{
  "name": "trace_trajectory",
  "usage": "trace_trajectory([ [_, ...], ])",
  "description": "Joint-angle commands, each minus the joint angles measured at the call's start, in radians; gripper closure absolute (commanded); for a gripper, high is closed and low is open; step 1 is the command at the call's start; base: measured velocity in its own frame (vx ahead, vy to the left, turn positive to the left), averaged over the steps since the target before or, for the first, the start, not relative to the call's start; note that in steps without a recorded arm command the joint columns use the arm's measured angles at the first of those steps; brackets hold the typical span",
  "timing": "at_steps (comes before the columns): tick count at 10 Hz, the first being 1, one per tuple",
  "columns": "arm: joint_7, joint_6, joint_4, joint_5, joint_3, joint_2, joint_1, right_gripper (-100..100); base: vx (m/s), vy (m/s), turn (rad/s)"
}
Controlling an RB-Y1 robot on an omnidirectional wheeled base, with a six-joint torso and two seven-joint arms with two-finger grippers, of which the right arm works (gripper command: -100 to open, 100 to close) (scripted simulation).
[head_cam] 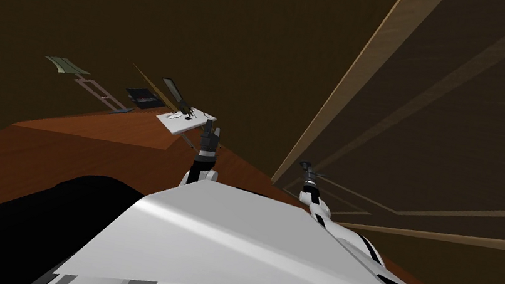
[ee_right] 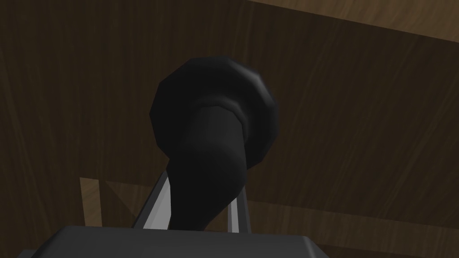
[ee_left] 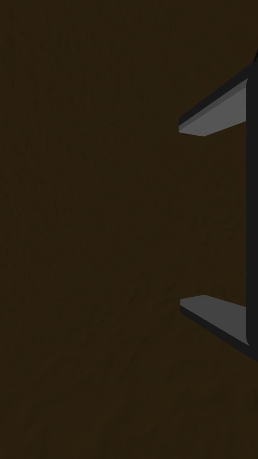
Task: Pull the door open
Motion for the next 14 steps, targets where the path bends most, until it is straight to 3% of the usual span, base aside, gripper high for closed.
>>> trace_trajectory([
  [1, -0.019, -0.004, -0.006, 0.010, 0.017, -0.006, 0.009, 100, -0.240, -0.060, 0.102],
  [6, -0.078, -0.021, -0.013, 0.041, 0.067, -0.026, 0.022, 100, -0.211, -0.043, 0.111],
  [7, -0.073, -0.019, -0.009, 0.037, 0.063, -0.023, 0.019, 100, -0.100, -0.008, 0.019],
  [14, -0.164, -0.066, -0.025, 0.090, 0.143, -0.056, 0.045, 100, -0.226, -0.065, 0.094],
])
